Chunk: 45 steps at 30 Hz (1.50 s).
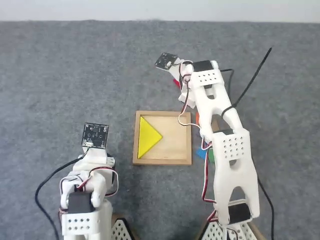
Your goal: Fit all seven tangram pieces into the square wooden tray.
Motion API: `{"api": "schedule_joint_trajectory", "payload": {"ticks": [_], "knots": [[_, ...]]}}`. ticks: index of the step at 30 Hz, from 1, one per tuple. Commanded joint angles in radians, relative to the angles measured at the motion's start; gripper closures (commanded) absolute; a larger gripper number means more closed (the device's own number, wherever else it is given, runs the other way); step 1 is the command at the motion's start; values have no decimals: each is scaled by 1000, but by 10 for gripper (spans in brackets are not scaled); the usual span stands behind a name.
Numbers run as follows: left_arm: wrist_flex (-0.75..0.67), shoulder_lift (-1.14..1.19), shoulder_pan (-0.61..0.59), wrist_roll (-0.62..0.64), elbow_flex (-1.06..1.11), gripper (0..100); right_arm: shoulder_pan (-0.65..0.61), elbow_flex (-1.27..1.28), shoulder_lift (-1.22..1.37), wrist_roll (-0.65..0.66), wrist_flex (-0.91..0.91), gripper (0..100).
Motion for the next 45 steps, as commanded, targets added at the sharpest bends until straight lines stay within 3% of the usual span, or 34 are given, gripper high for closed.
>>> {"api": "schedule_joint_trajectory", "payload": {"ticks": [1, 14, 16, 23, 27, 31, 45], "knots": [[3, -15, 5, -2, -10, 979, -35, -2, -19, 12, 45, 653], [3, -15, 5, -2, -10, 979, -117, -3, -76, 8, 153, 655], [3, -15, 5, -2, -10, 979, -122, -28, -81, -40, 151, 653], [3, -15, 5, -2, -10, 979, -108, -89, -82, -124, 82, 645], [3, -15, 5, -2, -10, 979, -119, -89, -85, -152, 51, 573], [3, -15, 5, -2, -10, 979, -117, -84, -77, -235, -81, 553], [3, -15, 5, -2, -10, 979, -110, -89, 96, -239, -119, 568]]}}
